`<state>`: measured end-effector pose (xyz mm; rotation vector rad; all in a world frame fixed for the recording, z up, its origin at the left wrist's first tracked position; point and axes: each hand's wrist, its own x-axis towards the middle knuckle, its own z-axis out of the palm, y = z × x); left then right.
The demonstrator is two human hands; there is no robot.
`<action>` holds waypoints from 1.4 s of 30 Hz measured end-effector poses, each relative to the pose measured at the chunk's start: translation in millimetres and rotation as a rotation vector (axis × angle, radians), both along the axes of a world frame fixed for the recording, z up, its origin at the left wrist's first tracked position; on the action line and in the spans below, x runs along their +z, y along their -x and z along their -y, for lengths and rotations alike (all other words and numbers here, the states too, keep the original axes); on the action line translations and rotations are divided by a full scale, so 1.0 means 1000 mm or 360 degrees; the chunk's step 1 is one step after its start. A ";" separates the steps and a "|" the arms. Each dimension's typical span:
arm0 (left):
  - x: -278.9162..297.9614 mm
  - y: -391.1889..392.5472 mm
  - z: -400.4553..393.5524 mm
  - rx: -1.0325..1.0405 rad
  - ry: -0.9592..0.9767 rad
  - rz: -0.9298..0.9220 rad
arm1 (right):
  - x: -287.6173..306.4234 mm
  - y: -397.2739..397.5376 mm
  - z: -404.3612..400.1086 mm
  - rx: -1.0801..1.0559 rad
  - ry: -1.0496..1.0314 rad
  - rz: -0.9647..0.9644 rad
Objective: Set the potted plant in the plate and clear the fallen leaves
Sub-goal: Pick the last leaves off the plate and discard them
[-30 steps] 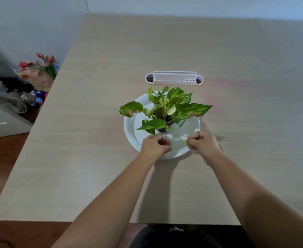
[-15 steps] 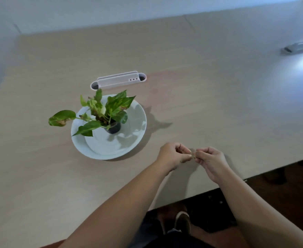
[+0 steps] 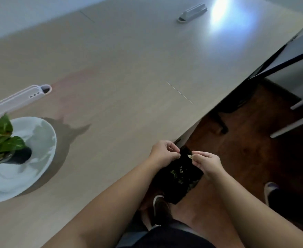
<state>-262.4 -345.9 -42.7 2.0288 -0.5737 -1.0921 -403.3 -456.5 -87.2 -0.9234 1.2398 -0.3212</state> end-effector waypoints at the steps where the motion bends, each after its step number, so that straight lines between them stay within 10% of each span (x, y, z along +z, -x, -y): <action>1: -0.003 0.007 0.008 -0.0065 -0.0027 0.0034 | -0.004 0.006 0.006 -0.0034 0.0003 -0.0041; 14: -0.037 0.028 0.048 -0.0482 -0.0352 0.0257 | -0.053 0.026 0.026 -0.0289 -0.0220 -0.0326; 42: -0.017 -0.007 0.025 0.0213 0.0057 0.0102 | -0.007 -0.020 0.028 0.0122 0.0026 -0.0177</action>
